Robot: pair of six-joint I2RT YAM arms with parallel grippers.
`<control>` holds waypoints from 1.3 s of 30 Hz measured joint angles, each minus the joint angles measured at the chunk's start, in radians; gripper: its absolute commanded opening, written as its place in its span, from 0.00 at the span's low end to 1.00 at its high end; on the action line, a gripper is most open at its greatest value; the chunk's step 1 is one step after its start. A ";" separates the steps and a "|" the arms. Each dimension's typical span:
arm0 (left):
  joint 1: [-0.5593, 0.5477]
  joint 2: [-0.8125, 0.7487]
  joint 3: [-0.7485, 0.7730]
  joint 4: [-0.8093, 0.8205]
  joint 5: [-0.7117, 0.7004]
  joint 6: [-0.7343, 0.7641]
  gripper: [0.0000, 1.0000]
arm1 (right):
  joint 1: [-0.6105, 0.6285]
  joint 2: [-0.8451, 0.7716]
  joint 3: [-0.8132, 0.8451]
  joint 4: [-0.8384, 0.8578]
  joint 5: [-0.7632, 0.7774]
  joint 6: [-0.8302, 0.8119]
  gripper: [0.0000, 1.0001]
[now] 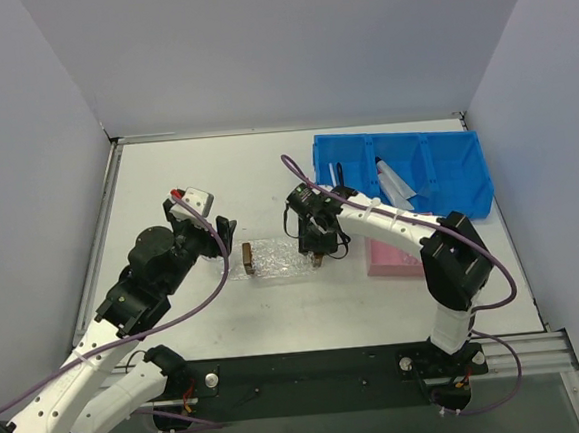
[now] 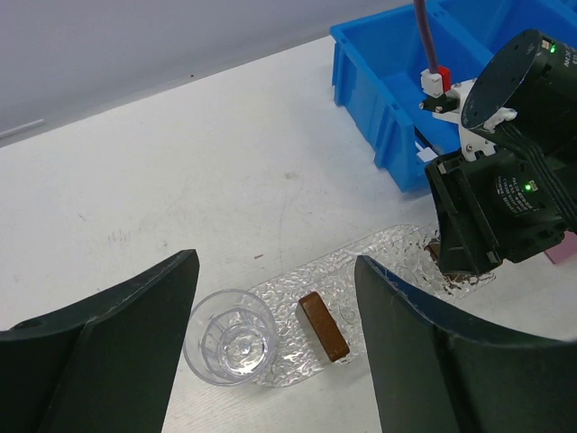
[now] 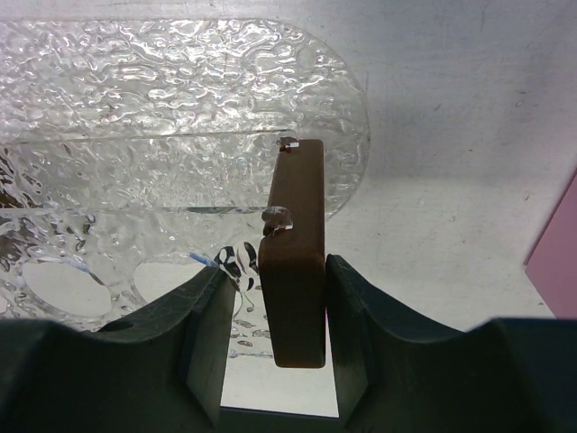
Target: Prepare toiletry sets of a toothbrush and toothpaste on the tray
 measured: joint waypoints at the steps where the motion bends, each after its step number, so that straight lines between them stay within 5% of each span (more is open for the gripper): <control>1: 0.000 0.001 0.000 0.000 0.000 0.000 0.80 | 0.001 0.002 0.002 -0.003 0.002 0.003 0.00; 39: 0.021 -0.004 0.000 0.000 0.014 -0.004 0.81 | 0.026 0.130 0.124 -0.068 0.033 0.041 0.00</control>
